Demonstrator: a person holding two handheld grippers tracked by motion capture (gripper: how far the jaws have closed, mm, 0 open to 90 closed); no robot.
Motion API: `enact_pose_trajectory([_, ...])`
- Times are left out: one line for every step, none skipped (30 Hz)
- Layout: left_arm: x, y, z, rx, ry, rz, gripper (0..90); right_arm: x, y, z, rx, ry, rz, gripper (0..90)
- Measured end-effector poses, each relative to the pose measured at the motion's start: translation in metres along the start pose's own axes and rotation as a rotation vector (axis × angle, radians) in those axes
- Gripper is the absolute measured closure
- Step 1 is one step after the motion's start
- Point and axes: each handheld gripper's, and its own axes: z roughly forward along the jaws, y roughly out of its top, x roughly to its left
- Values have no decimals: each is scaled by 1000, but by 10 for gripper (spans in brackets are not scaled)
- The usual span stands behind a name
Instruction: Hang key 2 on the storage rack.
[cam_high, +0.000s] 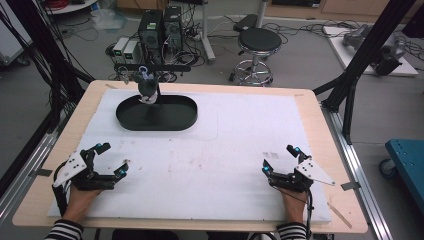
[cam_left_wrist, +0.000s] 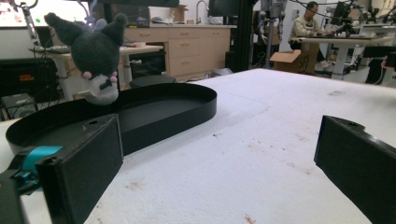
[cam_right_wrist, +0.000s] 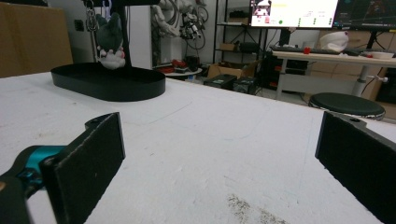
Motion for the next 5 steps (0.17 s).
enact_pose_trajectory([0, 0, 0, 1, 3, -4, 17, 0, 0, 0, -2, -2, -6, 6])
enact_pose_trajectory([0, 0, 0, 3, 8, -3, 17, 0, 0, 0, -3, -2, -9, 6])
enact_pose_trajectory([0, 0, 0, 5, 10, 4, 17, 0, 0, 0, -4, -3, -11, 6])
enact_pose_trajectory([-1, 0, 0, 9, 10, 14, 17, 0, 0, 0, -3, -4, -11, 6])
enact_pose_trajectory([-2, 0, 0, 10, 10, 17, 17, 0, 0, 0, -3, -4, -11, 6])
